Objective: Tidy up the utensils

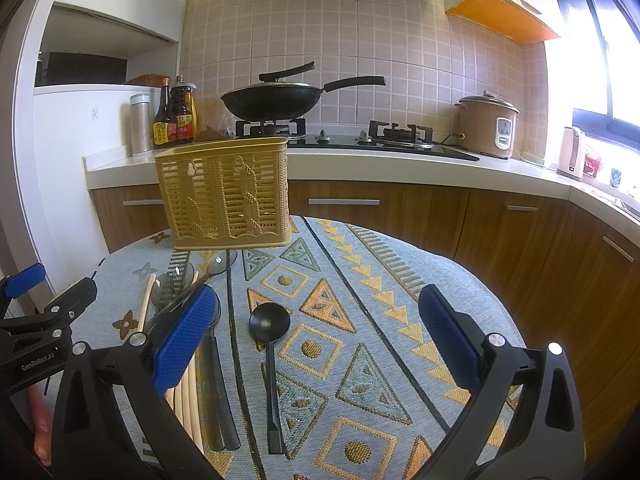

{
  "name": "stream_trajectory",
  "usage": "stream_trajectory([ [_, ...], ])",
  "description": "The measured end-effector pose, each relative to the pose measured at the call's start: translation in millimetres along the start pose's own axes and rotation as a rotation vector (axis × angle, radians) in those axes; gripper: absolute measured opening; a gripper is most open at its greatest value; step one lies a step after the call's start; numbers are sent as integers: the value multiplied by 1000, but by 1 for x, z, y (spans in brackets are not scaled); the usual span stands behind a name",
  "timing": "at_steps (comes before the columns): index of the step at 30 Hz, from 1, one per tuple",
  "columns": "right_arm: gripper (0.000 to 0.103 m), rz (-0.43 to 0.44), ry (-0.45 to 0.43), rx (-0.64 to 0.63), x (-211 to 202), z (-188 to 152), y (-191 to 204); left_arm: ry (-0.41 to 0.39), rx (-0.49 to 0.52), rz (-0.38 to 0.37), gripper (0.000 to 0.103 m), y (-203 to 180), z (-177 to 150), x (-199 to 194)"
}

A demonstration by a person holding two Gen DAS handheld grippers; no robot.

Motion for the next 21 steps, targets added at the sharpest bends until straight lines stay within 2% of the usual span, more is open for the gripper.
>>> stream_trajectory([
  [21,97,-15,10,4,2,-1,0,1,-2,-1,96,1,0,0],
])
Point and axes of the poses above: each gripper's, at about its wrist camera, not at the fingertips, and x roughly the way its jaws point, y to its left, z to its top, the point moved 3 cm from there along x, roughly the way its jaws point, and after that the axes turned 4 degrees about x, right-handed, at the moved point
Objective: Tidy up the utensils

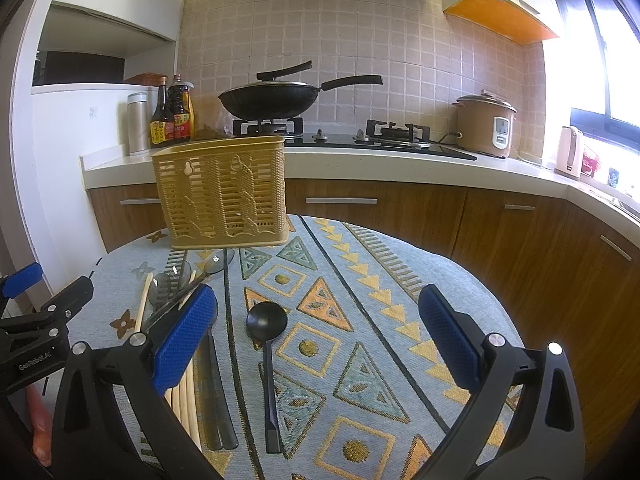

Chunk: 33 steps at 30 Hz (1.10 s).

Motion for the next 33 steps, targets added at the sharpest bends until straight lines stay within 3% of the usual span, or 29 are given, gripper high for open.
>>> stream_trajectory([
  [13,97,-2,46,27,7,-3,-1,7,-12,-16,96,2,1,1],
  [15,97,-23,38,27,8,-6,1,44,-42,-90,95,9,0,6],
  [17,97,-32,35,11,7,-6,4,106,-87,-198,88,20,1,15],
  [20,97,11,135,-45,20,-9,13,269,-190,-393,76,42,0,42],
  [22,96,31,218,-34,30,-12,13,350,-242,-457,63,57,4,58],
  [24,86,96,287,-12,35,-10,12,380,-261,-508,61,63,12,68],
  [26,74,90,317,-18,39,-7,12,408,-232,-504,59,61,19,75],
  [28,59,108,347,-19,42,0,10,417,-151,-488,49,50,28,79],
  [30,51,142,397,-6,49,5,9,447,-86,-495,38,36,33,84],
  [33,37,186,473,14,59,8,7,537,-45,-581,28,21,30,94],
])
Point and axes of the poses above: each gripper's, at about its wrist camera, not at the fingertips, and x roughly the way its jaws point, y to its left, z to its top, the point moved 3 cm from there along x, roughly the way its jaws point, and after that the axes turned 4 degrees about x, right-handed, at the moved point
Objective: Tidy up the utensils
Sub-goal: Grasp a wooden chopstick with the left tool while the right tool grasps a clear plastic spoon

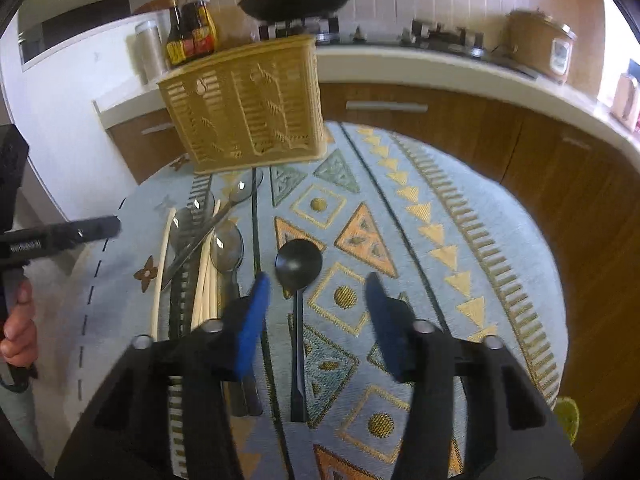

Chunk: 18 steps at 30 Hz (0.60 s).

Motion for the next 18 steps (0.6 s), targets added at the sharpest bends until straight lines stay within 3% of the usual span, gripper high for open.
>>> stream_trajectory([
  [1,36,12,14,1,1,1,-1,35,7,-18,25,-1,0,7],
  [3,35,16,44,-4,4,6,-1,82,-10,22,21,3,2,20],
  [7,35,106,114,43,17,25,3,99,-60,64,21,11,3,38],
  [8,35,135,136,64,24,33,4,104,-66,105,21,11,3,45],
  [10,35,171,172,99,41,50,8,107,-54,189,21,12,3,51],
  [15,35,229,261,171,83,76,16,104,-6,275,22,2,2,61],
  [18,35,228,284,187,100,85,25,108,18,288,21,-2,2,60],
])
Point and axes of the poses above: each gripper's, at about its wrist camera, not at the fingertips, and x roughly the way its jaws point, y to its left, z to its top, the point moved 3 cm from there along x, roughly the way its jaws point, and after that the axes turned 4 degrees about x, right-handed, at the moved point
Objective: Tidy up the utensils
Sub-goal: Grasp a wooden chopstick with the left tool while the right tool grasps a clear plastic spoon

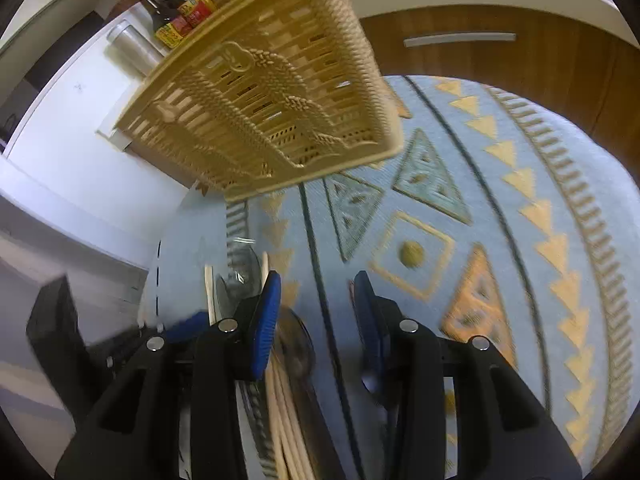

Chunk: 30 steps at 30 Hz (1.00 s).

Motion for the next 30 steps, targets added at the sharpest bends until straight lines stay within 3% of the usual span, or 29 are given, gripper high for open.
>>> stream_trajectory([
  [3,35,14,-1,-10,4,1,11,0,23,10,11,2,-3,-2],
  [6,42,-7,5,-27,11,6,22,0,41,-4,9,7,-8,-5],
  [11,43,-74,25,-20,35,19,30,1,60,-15,8,17,-14,-8],
  [20,43,-263,24,-44,70,28,54,6,21,-47,8,37,-23,-16],
  [24,43,-384,9,-122,79,18,74,8,14,-40,9,38,-24,-18],
  [28,31,-429,0,-154,83,10,85,8,32,29,15,33,-16,-15],
  [30,30,-426,2,-155,85,7,88,10,57,68,16,27,-14,-14],
])
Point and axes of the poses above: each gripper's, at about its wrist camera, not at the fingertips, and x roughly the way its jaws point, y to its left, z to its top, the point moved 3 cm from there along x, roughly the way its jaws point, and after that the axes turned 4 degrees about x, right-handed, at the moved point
